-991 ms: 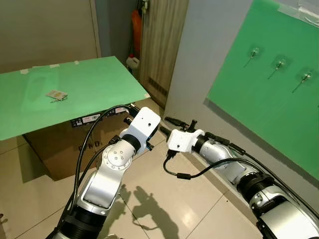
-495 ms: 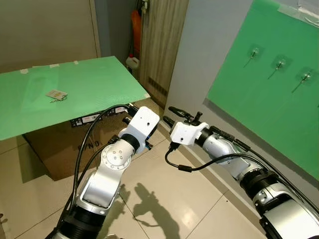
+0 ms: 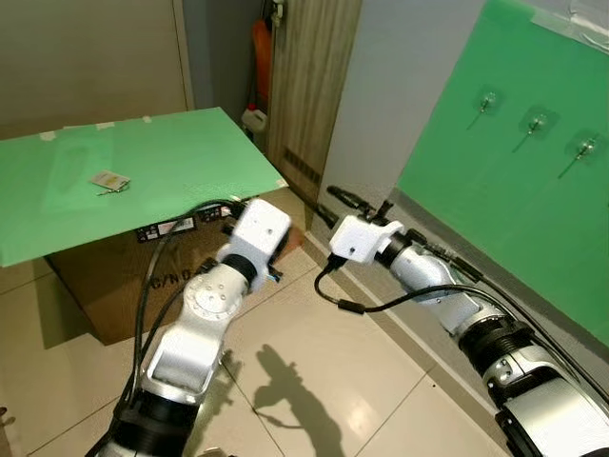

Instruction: Hang keys on a hook

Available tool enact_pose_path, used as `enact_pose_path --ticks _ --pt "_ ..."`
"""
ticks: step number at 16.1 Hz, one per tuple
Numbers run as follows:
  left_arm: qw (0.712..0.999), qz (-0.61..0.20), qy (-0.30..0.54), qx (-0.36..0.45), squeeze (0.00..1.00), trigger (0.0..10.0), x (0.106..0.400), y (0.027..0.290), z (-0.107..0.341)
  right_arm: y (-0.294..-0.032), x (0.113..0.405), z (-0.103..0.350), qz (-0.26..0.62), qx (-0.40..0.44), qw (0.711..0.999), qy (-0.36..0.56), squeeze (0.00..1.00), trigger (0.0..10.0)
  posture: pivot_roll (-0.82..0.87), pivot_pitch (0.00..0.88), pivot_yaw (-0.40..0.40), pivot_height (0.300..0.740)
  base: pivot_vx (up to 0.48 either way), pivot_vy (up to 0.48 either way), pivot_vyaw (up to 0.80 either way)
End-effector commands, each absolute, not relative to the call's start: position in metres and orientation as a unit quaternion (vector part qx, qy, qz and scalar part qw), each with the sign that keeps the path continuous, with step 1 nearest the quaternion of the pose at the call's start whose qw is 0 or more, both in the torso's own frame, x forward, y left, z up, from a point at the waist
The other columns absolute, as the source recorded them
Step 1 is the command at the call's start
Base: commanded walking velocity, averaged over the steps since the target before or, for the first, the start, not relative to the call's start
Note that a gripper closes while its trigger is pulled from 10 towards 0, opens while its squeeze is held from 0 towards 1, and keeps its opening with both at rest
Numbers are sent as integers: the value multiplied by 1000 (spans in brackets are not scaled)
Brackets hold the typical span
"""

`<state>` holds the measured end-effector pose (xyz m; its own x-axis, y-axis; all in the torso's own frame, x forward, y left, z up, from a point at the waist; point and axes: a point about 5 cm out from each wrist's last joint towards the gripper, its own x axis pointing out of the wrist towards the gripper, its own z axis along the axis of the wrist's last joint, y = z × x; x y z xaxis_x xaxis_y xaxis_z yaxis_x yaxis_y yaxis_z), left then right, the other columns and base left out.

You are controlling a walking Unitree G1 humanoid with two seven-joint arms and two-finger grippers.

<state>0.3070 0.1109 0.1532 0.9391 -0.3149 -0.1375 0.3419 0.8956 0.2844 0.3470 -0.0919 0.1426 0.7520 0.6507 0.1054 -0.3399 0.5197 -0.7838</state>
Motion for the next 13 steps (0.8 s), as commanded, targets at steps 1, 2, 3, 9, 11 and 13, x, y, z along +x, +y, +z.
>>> enact_pose_path --ticks 1,2,3,9,11,13 --pt "984 -143 34 96 0 0 319 118 162 -103 351 144 262 -344 885 -170 0 10000 -1 29 -117 740 0 0 0" --pt "989 -131 35 59 0 0 325 122 163 -105 351 142 253 -317 901 -156 0 10000 -6 26 -111 740 0 0 0" --pt "993 -109 31 -43 0 0 335 129 168 -108 350 139 242 -277 920 -136 0 10000 -14 26 -105 740 0 0 0" --pt "873 -30 -17 -487 0 0 366 155 189 -115 346 133 228 -253 933 -116 0 10000 -27 24 -85 740 0 0 0" --pt "876 60 4 -478 0 0 370 165 180 -113 342 130 235 -262 929 -111 0 10000 -34 27 -77 740 0 0 0" --pt "999 25 30 -27 0 0 377 157 190 -112 340 129 237 -262 930 -107 0 10000 -30 30 -80 740 0 0 0"
